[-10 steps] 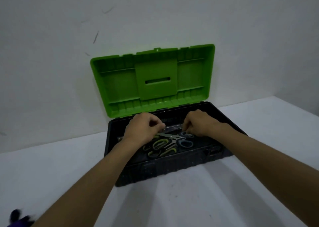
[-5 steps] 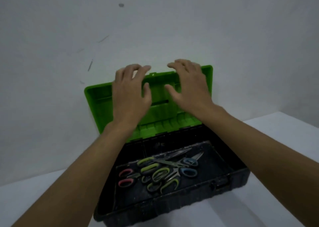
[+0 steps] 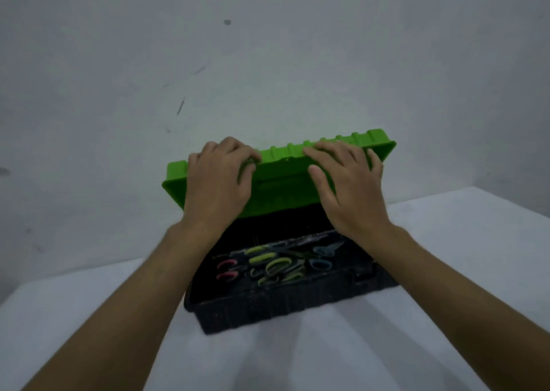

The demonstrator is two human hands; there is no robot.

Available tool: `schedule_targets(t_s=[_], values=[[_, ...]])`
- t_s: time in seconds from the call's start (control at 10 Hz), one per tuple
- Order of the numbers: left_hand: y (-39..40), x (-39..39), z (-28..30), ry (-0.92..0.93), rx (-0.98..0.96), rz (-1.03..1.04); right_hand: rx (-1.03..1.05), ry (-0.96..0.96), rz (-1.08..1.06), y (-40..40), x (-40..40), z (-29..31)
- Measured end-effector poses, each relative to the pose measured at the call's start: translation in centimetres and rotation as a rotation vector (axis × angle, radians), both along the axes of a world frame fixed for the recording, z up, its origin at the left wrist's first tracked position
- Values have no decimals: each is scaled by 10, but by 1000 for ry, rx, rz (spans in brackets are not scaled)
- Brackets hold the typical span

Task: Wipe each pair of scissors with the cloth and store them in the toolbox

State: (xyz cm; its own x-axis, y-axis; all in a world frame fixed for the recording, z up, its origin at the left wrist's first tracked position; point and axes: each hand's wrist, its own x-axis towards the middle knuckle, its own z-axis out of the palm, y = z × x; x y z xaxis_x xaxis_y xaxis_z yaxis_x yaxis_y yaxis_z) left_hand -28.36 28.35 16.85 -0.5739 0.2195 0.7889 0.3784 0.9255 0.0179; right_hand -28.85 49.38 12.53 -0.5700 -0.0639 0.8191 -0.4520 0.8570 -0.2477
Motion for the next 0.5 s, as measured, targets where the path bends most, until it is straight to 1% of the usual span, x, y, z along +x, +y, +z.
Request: schedule_targets(t_s=[0.1, 0.2, 0.3, 0.4, 0.5], values=[[-1, 33, -29, 12, -29, -63, -46, 14, 38, 5, 36, -40], [1, 62, -62, -57, -50, -85, -45, -11, -2, 7, 66, -74], [9, 87, -103, -171, -67, -72, -13, -41, -49, 12, 84, -99], [10, 105, -132, -222, -89, -97, 17, -69, -50, 17, 93, -109], [3, 109, -123, -186, -31, -115, 11, -8, -18, 8, 96, -91]])
